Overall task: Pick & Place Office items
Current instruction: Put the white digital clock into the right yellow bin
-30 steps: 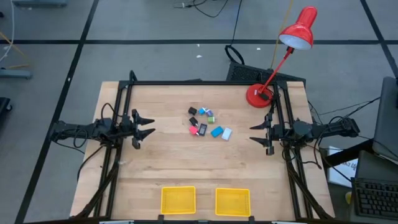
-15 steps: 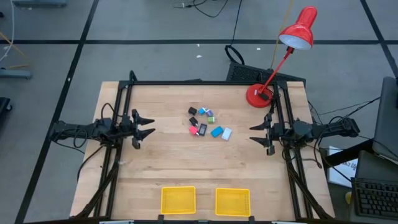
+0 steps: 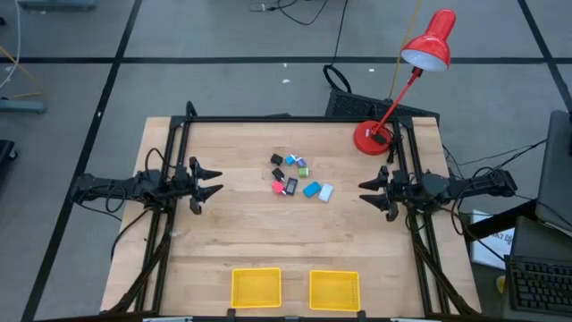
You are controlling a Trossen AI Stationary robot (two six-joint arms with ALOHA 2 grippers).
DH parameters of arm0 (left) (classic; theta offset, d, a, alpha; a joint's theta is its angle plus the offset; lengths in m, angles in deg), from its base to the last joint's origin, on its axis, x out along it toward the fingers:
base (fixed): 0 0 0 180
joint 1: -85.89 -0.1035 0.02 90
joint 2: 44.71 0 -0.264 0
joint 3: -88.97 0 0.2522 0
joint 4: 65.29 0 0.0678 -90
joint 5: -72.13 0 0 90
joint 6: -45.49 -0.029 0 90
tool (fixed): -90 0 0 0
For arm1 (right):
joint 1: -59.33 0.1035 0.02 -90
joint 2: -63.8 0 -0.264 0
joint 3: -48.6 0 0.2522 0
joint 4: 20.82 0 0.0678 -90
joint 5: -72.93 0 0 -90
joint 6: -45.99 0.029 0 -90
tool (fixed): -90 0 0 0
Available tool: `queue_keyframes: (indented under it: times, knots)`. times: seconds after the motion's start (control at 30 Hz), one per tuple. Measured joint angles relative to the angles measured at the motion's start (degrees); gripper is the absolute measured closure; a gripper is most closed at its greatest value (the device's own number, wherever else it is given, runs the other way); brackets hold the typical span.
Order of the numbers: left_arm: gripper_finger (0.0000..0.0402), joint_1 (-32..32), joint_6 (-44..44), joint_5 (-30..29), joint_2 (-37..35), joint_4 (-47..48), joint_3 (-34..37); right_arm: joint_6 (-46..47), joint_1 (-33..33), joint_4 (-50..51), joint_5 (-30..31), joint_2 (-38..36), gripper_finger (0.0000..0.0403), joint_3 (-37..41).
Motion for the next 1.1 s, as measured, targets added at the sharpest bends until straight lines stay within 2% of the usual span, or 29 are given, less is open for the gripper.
queue_keyframes:
  times: [0.13,0.27,0.37,0.57,0.7,0.8,0.9,1.1]
  knots:
    - [0.019,0.0,0.0,0.0,0.0,0.0,-0.01,-1.29,-0.04,-0.82,8.9,1.42,0.0206,-0.01]
    - [0.019,0.0,0.0,0.0,0.0,0.0,0.0,-4.09,0.03,-2.73,8.64,6.09,0.0201,-0.01]
    - [0.019,0.0,0.02,-0.02,-0.01,0.0,-0.01,-3.13,0.25,-7.29,6.96,11.65,0.0178,-0.01]
    - [0.019,0.0,0.02,-0.02,-0.02,0.0,-0.02,-2.05,0.05,-12.88,7.58,27.68,0.0103,-2.09]
    - [0.019,0.0,0.02,-0.02,0.0,0.0,0.0,-2.82,-0.02,-12.54,7.82,40.35,0.0072,-5.95]
    - [0.019,0.0,0.0,-0.02,-0.01,0.0,0.0,-4.81,-0.07,-14.19,10.32,49.34,0.0065,-10.73]
    - [0.019,0.0,0.01,-0.02,0.0,0.0,-0.02,-8.16,-0.39,-12.77,10.21,57.94,0.0065,-13.97]
    - [0.019,0.0,0.0,-0.09,0.0,0.0,0.0,-8.25,-3.8,-12.09,10.17,70.27,0.0061,-19.61]
